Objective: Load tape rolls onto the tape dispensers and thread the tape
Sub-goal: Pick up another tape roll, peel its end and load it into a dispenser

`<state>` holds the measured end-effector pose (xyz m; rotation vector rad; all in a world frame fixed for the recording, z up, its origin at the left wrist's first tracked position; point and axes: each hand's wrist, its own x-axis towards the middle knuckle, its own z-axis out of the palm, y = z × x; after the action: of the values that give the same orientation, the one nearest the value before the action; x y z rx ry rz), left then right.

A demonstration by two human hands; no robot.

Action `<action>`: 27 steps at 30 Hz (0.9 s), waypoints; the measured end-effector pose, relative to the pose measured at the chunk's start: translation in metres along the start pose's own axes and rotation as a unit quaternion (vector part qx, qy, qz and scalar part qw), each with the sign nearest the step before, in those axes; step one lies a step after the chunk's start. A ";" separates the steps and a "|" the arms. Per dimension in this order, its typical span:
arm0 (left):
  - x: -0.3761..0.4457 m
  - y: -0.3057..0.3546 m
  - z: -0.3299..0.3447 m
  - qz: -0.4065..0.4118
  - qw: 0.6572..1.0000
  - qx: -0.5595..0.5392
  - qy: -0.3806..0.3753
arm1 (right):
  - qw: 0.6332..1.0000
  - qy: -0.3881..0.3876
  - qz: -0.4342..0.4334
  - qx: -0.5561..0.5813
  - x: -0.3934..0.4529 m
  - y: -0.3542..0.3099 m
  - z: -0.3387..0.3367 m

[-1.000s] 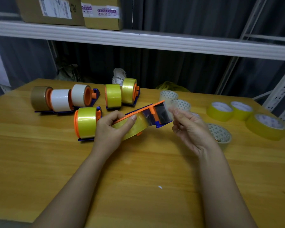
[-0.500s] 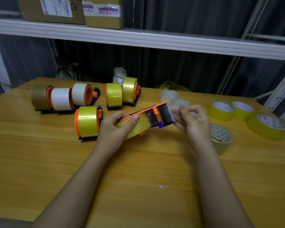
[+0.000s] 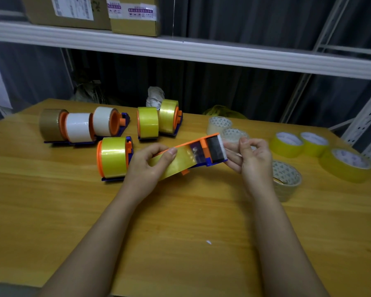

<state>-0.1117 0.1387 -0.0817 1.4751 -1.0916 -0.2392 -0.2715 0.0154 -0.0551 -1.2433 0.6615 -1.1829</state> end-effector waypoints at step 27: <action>0.002 -0.001 0.000 0.053 0.997 0.004 0.048 | 0.992 -0.038 0.075 -0.089 0.003 0.005 -0.001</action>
<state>-0.1100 0.1370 -0.0822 1.4162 -1.0901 -0.0895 -0.2699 0.0116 -0.0595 -1.3565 0.8029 -0.9644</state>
